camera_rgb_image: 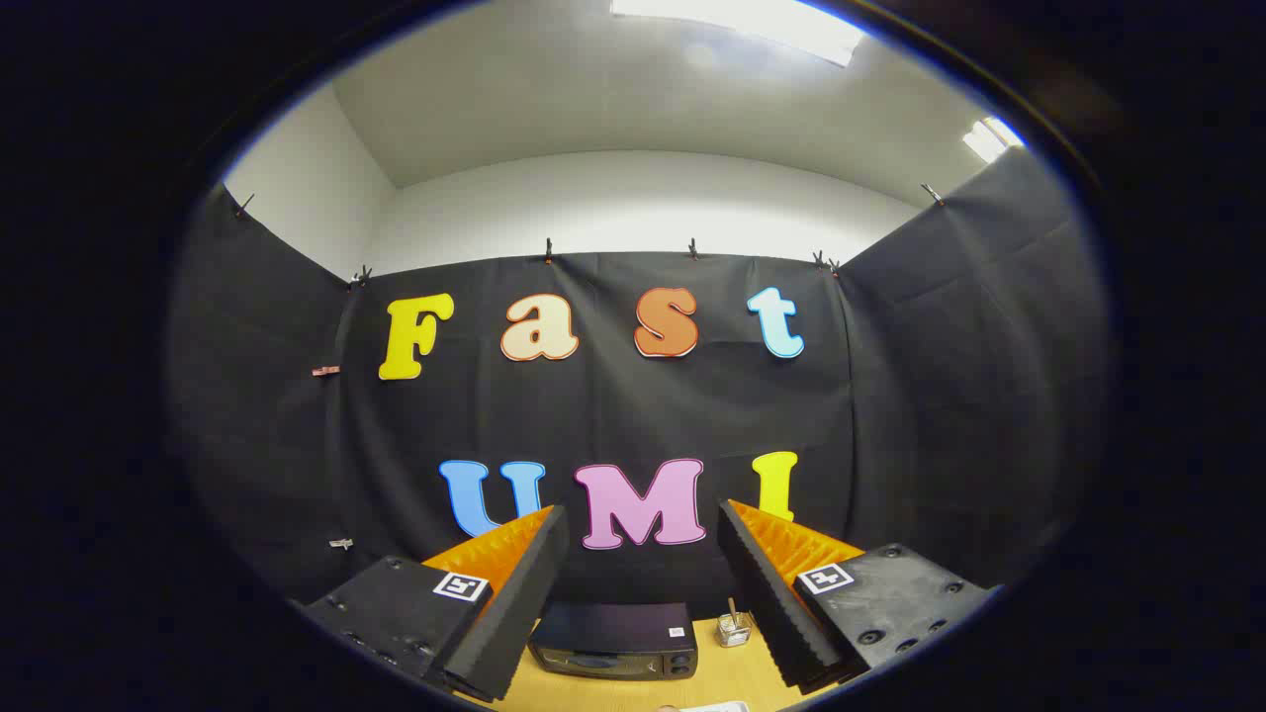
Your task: Open the toaster oven, put the food inside, and close the toaster oven door.
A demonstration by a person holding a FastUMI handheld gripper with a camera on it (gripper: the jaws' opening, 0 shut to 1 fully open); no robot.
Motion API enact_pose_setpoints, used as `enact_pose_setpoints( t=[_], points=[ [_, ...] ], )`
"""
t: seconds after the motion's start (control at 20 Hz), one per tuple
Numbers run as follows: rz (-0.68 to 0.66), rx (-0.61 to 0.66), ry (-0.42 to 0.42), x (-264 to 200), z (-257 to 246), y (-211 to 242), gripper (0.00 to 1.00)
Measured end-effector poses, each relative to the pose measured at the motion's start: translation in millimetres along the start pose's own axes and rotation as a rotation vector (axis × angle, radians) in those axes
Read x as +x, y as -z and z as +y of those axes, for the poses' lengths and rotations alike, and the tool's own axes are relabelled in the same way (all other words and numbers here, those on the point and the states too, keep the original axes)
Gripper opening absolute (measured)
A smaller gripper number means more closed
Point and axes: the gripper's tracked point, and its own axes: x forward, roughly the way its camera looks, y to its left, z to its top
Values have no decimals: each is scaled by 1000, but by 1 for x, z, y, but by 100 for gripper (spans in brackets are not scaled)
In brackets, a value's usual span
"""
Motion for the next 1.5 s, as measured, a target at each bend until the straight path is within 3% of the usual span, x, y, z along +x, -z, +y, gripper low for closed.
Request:
enact_pose_setpoints(
  t=[1.1, 1.5],
  points=[
    [-26, -30, 57, 11, -1, 10, 97],
    [-1, -25, 35, 27, 10, 28, 97]
  ],
)
